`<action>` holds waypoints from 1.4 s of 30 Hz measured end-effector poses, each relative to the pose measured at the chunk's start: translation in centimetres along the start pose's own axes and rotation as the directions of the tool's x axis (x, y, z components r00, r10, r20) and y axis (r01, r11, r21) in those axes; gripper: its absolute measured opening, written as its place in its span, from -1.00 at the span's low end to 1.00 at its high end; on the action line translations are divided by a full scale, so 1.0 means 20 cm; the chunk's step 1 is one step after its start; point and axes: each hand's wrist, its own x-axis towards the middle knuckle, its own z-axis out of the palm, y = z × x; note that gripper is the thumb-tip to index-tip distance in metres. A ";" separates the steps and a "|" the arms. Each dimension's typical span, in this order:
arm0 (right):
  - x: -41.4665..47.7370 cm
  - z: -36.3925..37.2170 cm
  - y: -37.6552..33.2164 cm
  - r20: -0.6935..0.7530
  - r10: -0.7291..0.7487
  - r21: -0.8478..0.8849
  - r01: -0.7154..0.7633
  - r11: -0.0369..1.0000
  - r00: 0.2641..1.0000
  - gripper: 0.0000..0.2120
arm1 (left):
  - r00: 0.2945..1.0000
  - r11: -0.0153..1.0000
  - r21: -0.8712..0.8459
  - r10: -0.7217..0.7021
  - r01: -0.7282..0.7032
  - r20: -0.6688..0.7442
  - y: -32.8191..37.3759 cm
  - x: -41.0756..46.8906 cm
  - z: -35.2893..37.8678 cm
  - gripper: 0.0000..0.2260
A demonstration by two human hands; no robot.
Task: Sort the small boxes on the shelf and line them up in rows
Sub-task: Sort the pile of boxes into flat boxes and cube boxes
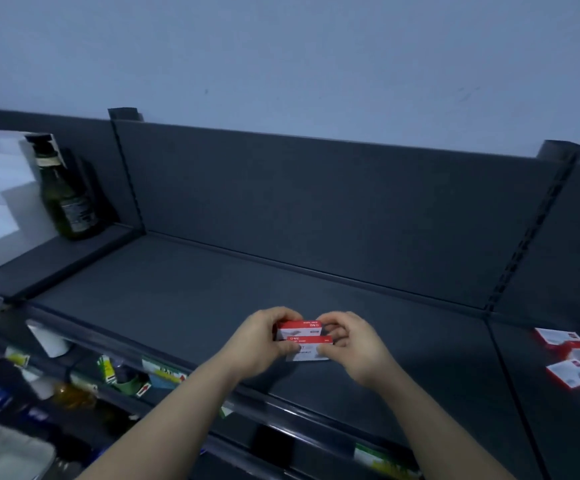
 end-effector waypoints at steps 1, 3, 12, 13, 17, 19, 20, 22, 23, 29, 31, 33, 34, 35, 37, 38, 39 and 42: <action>0.05 0.03 -0.01 0.008 -0.003 0.016 0.003 1.000 1.000 -0.69 | 1.000 1.000 0.005 -0.017 0.017 -0.015 -0.03 0.02 -0.03 -0.69; 0.14 0.10 -0.02 0.023 -0.014 0.052 0.012 0.999 1.000 -0.69 | 0.997 0.998 0.017 -0.058 0.059 -0.054 -0.11 0.07 -0.10 -0.67; 0.57 0.46 -0.05 0.023 0.013 0.125 -0.015 0.992 1.000 -0.67 | 0.974 0.988 0.083 -0.115 0.133 -0.193 -0.42 0.27 -0.38 -0.92; 0.61 0.49 -0.05 0.011 0.022 0.123 -0.023 0.992 1.000 -0.66 | 0.970 0.983 0.101 -0.127 0.150 -0.205 -0.46 0.28 -0.40 -0.92; 0.74 0.59 -0.06 -0.015 0.043 0.081 -0.041 0.996 0.999 -0.79 | 0.954 0.973 0.106 -0.174 0.205 -0.246 -0.59 0.33 -0.51 -0.95; 0.78 0.64 -0.08 -0.053 0.057 0.057 -0.054 0.997 0.997 -0.88 | 0.955 0.973 0.120 -0.162 0.197 -0.250 -0.64 0.36 -0.56 -0.94; 0.80 0.67 -0.08 -0.077 0.061 0.048 -0.058 0.997 0.995 -0.90 | 0.956 0.973 0.130 -0.156 0.192 -0.249 -0.67 0.38 -0.59 -0.92; 0.81 0.72 -0.10 -0.121 0.049 0.019 -0.047 0.999 0.991 -0.91 | 0.957 0.969 0.159 -0.143 0.187 -0.251 -0.71 0.40 -0.64 -0.90; 0.82 0.74 -0.11 -0.137 0.039 -0.003 -0.040 0.999 0.990 -0.91 | 0.960 0.967 0.178 -0.134 0.180 -0.245 -0.73 0.41 -0.66 -0.90; 0.85 0.83 -0.17 -0.162 0.063 -0.150 -0.088 0.985 0.985 -0.84 | 0.984 0.963 0.239 -0.086 0.122 -0.158 -0.84 0.45 -0.73 -0.89; 0.83 0.84 -0.18 -0.187 0.047 -0.153 -0.076 0.985 0.981 -0.81 | 0.990 0.960 0.269 -0.042 0.078 -0.137 -0.86 0.45 -0.75 -0.92; 0.80 0.82 -0.20 -0.203 -0.004 -0.249 -0.048 0.967 0.979 -0.74 | 0.992 0.951 0.307 0.008 0.032 -0.128 -0.85 0.45 -0.76 -0.93; 0.78 0.81 -0.20 -0.206 -0.025 -0.313 -0.041 0.949 0.978 -0.70 | 0.991 0.943 0.332 0.037 0.008 -0.129 -0.84 0.46 -0.76 -0.92; 0.76 0.79 -0.21 -0.211 -0.039 -0.373 -0.043 0.927 0.977 -0.66 | 0.989 0.934 0.356 0.069 -0.018 -0.131 -0.81 0.46 -0.75 -0.89; 0.71 0.74 -0.21 -0.231 -0.050 -0.468 -0.066 0.882 0.972 -0.61 | 0.979 0.916 0.391 0.152 -0.089 -0.133 -0.75 0.46 -0.74 -0.84; 0.68 0.71 -0.22 -0.247 -0.051 -0.500 -0.082 0.862 0.968 -0.59 | 0.973 0.909 0.398 0.191 -0.126 -0.129 -0.72 0.46 -0.73 -0.81; 0.65 0.68 -0.22 -0.264 -0.054 -0.525 -0.097 0.846 0.963 -0.58 | 0.966 0.902 0.402 0.226 -0.160 -0.122 -0.68 0.46 -0.72 -0.79; 0.53 0.58 -0.21 -0.315 -0.071 -0.578 -0.132 0.805 0.946 -0.59 | 0.940 0.869 0.426 0.325 -0.253 -0.104 -0.57 0.45 -0.66 -0.76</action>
